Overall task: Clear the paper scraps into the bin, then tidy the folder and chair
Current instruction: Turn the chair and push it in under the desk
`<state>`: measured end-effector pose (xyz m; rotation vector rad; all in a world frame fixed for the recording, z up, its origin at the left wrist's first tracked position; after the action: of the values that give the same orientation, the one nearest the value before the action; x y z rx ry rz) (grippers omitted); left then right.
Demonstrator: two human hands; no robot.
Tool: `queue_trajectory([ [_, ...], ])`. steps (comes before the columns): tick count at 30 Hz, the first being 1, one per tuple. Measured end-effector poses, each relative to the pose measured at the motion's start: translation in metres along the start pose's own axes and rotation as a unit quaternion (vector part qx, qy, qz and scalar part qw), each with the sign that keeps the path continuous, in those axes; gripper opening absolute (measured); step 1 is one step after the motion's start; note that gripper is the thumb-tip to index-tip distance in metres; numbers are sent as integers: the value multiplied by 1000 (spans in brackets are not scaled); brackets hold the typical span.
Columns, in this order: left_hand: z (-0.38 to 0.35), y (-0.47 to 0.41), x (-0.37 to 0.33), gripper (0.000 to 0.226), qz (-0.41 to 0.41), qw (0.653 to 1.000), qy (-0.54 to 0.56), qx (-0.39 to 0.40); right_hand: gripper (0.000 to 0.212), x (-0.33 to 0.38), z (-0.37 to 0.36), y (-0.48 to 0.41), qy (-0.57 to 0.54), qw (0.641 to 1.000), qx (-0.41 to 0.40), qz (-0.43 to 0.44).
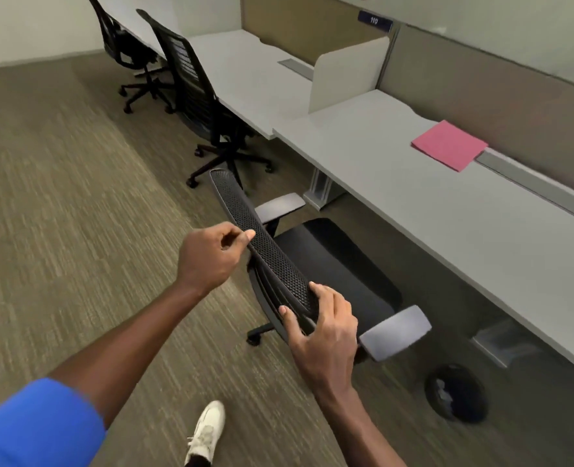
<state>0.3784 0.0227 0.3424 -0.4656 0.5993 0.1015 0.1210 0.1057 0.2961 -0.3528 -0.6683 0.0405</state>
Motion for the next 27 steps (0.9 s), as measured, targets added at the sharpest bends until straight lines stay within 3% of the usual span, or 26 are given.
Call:
queue_trajectory([
  [5,-11,-70,28,42,-98,995,-13,14,62,27,-9,-12,109,993,-22,-41],
  [13,-65,-124,82,114,-171,960,-35,219,71,35,-17,-24,218,965,-97,-110],
  [20,-88,-143,59,121,-238,946,1,221,72,23,-5,-36,235,955,-144,-111],
  [27,-106,-158,48,115,-260,946,-9,193,69,9,2,-58,254,946,-195,-52],
])
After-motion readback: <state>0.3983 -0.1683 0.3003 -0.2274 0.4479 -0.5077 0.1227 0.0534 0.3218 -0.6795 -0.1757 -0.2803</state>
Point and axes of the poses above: each hand's wrist, its own y-axis away from the middle knuckle, its own z-axis out of the back of the hand, x = y × z, the point moved 9 cm from there along -y, towards the middle knuckle, and after that the axes turned 2 degrees about -y, right-handed, at the moved point
